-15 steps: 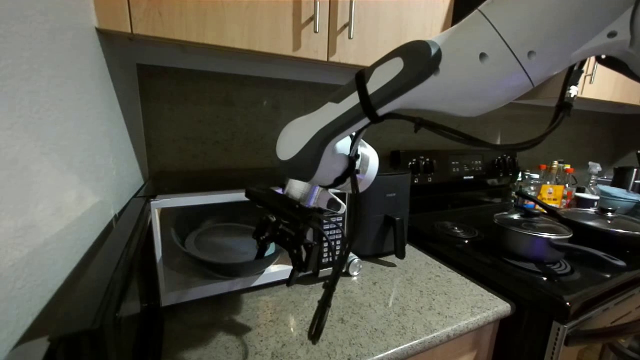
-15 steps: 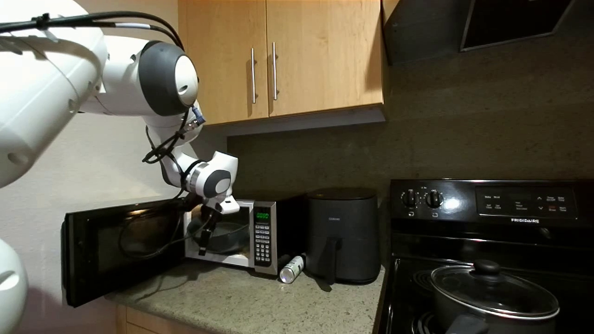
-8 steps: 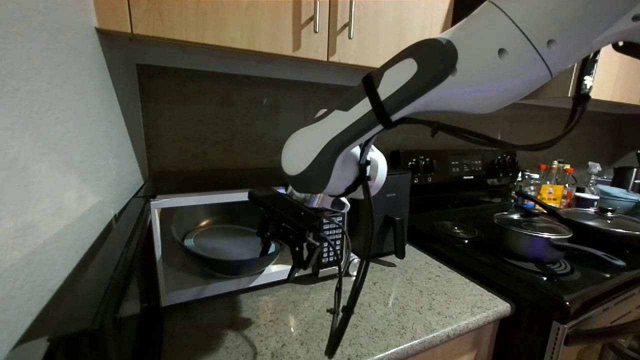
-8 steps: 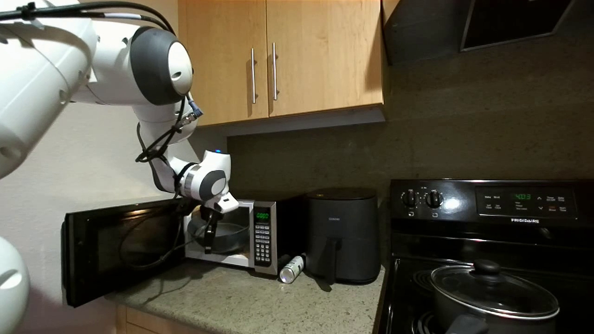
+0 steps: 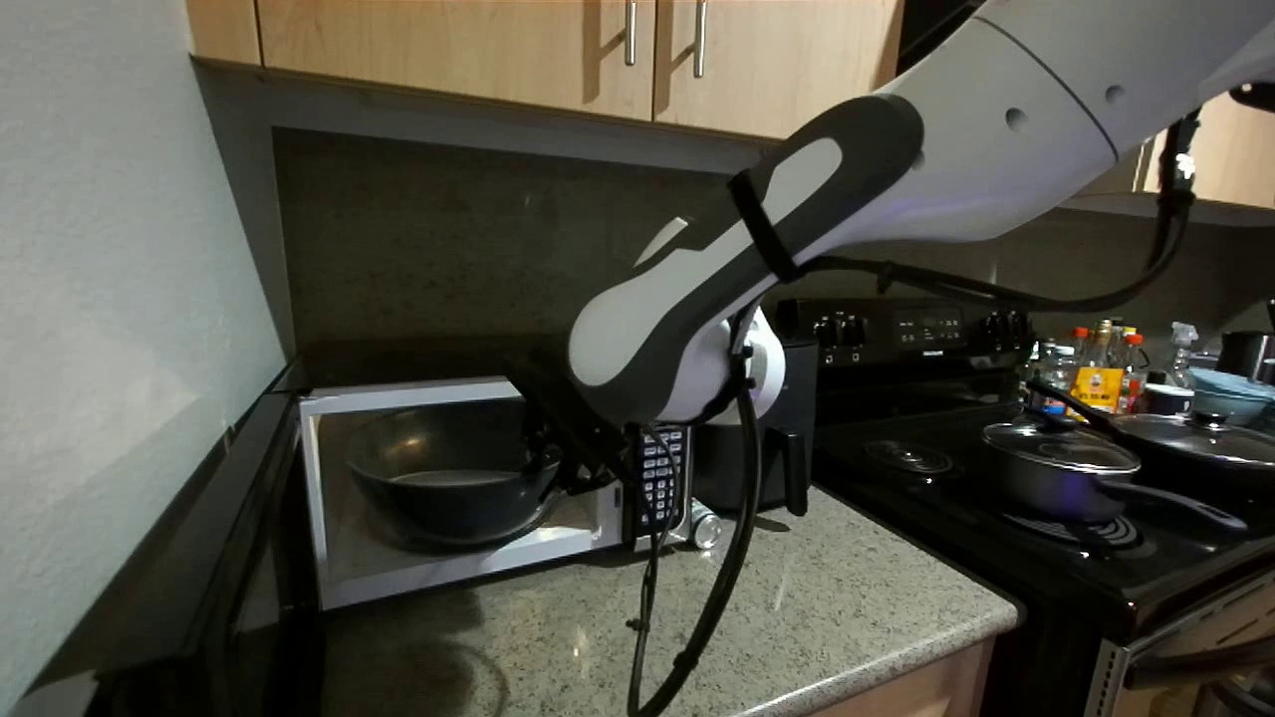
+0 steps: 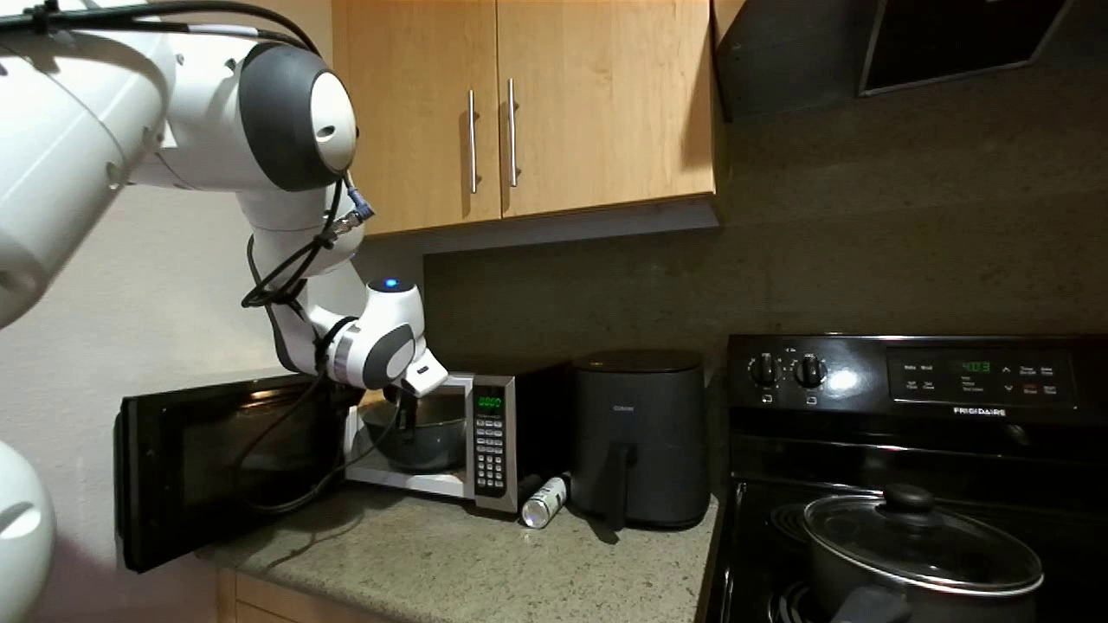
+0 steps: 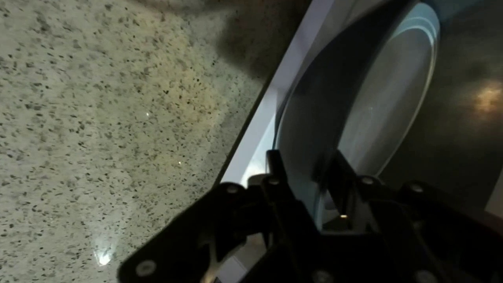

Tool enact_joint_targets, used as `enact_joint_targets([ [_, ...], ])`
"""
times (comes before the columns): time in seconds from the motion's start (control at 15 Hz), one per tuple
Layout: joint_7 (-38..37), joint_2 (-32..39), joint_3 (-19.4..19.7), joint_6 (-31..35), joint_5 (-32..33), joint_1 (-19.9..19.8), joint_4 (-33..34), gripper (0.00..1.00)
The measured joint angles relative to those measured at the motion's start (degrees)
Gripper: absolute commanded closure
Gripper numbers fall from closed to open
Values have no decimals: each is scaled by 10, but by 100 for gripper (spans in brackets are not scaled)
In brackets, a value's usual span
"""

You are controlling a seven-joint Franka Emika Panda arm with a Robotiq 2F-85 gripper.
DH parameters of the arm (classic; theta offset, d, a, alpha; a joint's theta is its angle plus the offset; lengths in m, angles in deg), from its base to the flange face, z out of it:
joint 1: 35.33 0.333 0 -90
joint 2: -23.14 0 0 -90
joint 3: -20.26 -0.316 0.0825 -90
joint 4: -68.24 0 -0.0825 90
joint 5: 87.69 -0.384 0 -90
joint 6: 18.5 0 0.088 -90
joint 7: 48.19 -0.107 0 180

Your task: Open the microwave door, place the blue bowl inside the microwave

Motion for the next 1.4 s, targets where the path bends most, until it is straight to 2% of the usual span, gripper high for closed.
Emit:
enact_joint_targets([
  [0.07, 0, 0, -1, 18, 0, 0, -5, 69],
  [0.13, 1, 0, -2, 35, 0, 0, -10, 58],
  [0.27, 5, 0, -3, 69, 0, 0, -20, 53],
  [0.53, 32, 0, -11, 137, 0, 1, -40, 27],
  [0.8, 54, 0, -17, 172, 0, 4, -50, 2],
  [1.4, 65, -22, -49, 174, -28, 1, -66, 0],
])
